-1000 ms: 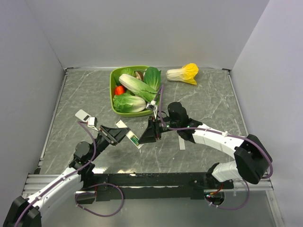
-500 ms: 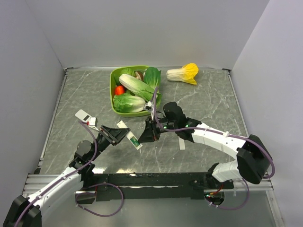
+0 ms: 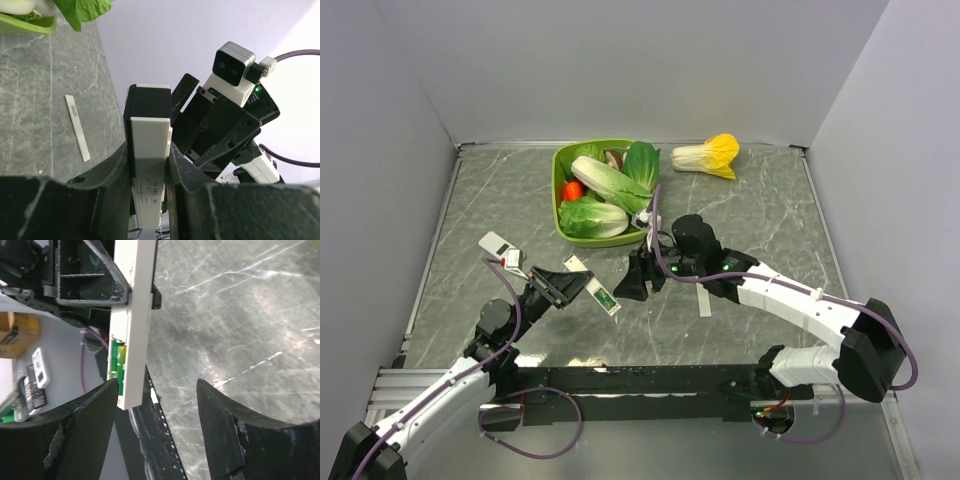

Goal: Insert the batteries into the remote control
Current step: Load the battery into the remote control.

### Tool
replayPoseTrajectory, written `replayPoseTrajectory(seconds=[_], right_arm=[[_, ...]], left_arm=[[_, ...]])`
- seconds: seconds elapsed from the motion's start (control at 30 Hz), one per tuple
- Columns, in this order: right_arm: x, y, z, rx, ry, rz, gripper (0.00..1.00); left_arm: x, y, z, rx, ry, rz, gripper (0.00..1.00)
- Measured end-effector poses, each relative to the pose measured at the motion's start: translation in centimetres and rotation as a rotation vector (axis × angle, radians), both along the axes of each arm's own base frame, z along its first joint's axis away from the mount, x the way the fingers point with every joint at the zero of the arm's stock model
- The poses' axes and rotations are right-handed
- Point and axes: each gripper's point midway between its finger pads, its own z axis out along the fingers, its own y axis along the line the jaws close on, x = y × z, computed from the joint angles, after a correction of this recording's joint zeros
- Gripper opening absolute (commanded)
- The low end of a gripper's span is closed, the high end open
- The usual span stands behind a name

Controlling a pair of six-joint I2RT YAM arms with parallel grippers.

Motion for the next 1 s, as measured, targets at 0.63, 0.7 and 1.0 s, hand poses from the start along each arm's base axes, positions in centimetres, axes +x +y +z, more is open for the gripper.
replayPoseTrajectory(seconds=[0.63, 0.7, 1.0], right_arm=[[-0.7, 3.0, -0.7, 0.096, 0.156, 0.101, 0.59], [-0.8, 3.2, -0.6, 0.105, 0.166, 0.110, 0.51], [-1.0, 3.7, -0.8, 0.109, 0.226, 0.139, 0.15]], left_arm=[[-0.2, -0.2, 0.5, -0.005, -0.024, -0.017, 0.01], [-0.2, -0.2, 0.5, -0.002, -0.028, -0.016, 0.01], [0.0, -0.1, 0.1, 0.036, -0.054, 0.000, 0.01]])
